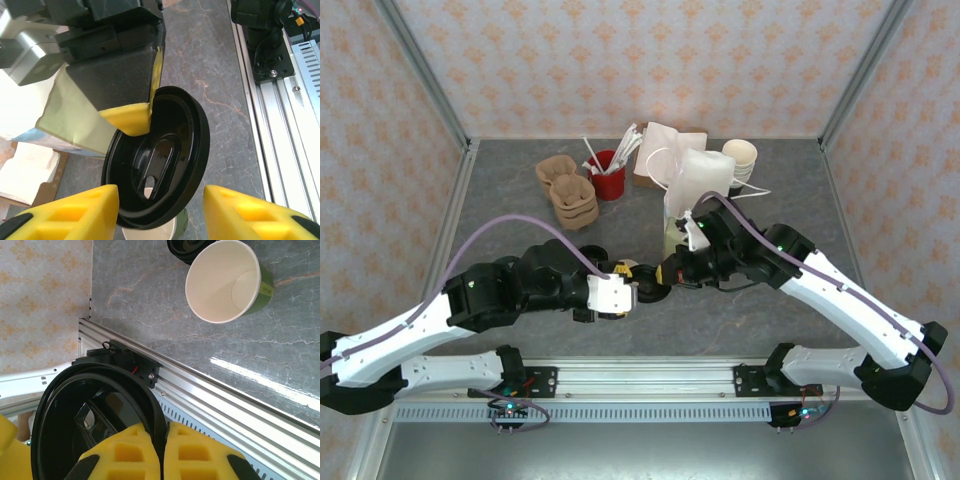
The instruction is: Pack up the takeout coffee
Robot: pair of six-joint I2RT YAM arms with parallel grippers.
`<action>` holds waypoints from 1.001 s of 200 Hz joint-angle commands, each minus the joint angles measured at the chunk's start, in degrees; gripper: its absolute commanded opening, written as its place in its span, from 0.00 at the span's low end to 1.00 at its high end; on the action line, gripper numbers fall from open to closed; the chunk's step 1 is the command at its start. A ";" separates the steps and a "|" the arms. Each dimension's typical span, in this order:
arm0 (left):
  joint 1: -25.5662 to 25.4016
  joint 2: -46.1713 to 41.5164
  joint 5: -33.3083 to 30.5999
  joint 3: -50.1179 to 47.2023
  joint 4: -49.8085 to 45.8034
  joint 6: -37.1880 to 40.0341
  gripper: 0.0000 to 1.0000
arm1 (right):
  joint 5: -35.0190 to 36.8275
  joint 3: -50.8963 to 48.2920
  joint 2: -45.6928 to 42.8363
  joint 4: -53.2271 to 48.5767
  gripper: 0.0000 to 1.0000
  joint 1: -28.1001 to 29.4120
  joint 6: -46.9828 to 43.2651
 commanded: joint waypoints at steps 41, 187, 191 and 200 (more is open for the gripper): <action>-0.76 -0.04 -3.37 -1.54 2.21 2.56 0.42 | -2.14 -1.13 0.42 2.05 0.00 -0.19 -0.86; -0.87 1.43 -5.46 0.67 3.43 -9.59 0.16 | 6.39 -1.60 -1.37 3.71 0.23 -0.30 0.30; -0.85 1.44 -5.30 0.60 3.77 -10.35 0.16 | 7.05 -1.50 -1.51 3.72 0.24 -0.23 0.34; -0.85 1.28 -5.18 -0.03 4.67 -11.76 0.16 | 8.21 -1.35 -1.87 4.12 0.25 -0.25 0.55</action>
